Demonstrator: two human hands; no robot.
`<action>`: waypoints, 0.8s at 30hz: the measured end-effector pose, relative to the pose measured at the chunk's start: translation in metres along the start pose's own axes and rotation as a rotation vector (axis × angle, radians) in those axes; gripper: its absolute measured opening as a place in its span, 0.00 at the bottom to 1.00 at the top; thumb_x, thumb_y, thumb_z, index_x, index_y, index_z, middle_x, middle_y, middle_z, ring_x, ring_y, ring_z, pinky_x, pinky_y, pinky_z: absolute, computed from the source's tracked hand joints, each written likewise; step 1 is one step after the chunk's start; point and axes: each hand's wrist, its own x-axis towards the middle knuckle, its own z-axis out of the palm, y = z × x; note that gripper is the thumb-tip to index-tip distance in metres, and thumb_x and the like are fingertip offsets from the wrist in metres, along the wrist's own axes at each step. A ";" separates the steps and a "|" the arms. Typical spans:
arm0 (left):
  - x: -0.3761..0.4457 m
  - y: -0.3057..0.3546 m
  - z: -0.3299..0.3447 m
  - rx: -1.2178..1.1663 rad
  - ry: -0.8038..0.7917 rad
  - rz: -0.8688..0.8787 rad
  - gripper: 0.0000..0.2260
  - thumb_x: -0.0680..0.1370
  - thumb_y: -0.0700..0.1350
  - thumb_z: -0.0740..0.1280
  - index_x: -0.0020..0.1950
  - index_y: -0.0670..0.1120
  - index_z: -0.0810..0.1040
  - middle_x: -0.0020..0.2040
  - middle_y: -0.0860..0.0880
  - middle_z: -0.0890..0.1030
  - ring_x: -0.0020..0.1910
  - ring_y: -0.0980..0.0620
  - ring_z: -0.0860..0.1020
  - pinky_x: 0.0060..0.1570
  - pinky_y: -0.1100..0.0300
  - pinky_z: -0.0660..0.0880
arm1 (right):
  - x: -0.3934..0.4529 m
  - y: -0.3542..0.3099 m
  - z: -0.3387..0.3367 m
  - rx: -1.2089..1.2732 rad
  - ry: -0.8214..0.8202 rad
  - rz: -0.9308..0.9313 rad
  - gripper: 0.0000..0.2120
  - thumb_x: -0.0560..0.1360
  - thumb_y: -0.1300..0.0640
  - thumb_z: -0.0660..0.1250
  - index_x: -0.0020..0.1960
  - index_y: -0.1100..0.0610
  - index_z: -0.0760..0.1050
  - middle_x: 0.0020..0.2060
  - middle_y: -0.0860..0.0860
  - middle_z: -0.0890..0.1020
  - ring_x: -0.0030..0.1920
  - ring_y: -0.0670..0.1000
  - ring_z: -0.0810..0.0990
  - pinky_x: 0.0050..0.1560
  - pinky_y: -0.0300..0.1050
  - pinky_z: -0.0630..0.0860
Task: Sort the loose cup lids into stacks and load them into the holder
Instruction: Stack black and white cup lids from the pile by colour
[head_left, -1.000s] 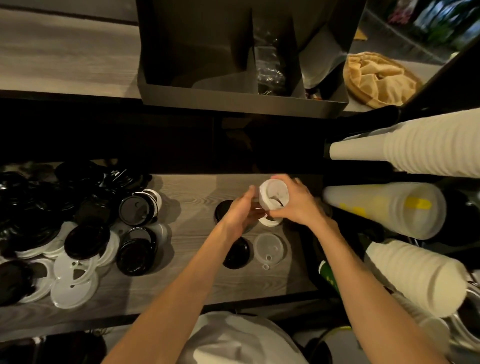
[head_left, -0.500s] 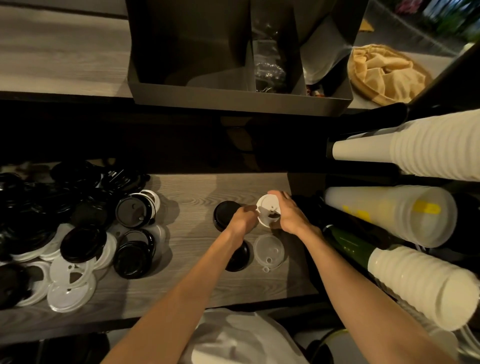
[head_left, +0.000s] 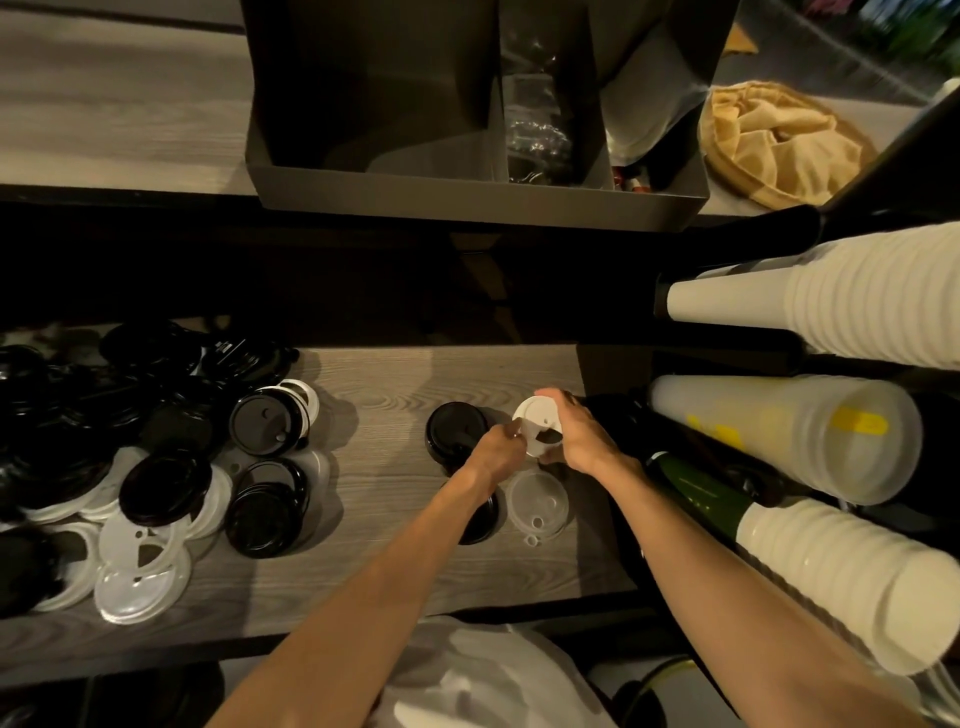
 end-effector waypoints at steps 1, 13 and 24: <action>-0.001 0.000 0.000 -0.005 -0.006 0.005 0.16 0.84 0.41 0.57 0.70 0.43 0.75 0.49 0.49 0.79 0.41 0.55 0.75 0.48 0.60 0.72 | -0.001 0.000 0.000 0.004 -0.001 0.004 0.46 0.69 0.75 0.74 0.78 0.47 0.61 0.75 0.55 0.65 0.65 0.54 0.71 0.53 0.43 0.78; -0.082 -0.024 -0.108 -0.324 0.276 0.227 0.11 0.85 0.38 0.60 0.60 0.35 0.79 0.49 0.39 0.83 0.46 0.46 0.82 0.48 0.57 0.80 | -0.023 -0.078 0.013 -0.061 0.194 -0.396 0.32 0.77 0.61 0.74 0.77 0.54 0.67 0.75 0.52 0.67 0.74 0.54 0.69 0.68 0.39 0.64; -0.150 -0.125 -0.203 -0.511 0.792 0.092 0.10 0.85 0.36 0.58 0.50 0.41 0.78 0.40 0.44 0.83 0.35 0.50 0.79 0.36 0.60 0.76 | -0.010 -0.234 0.109 -0.073 -0.149 -0.652 0.33 0.75 0.56 0.76 0.76 0.50 0.67 0.72 0.49 0.71 0.71 0.53 0.72 0.66 0.49 0.73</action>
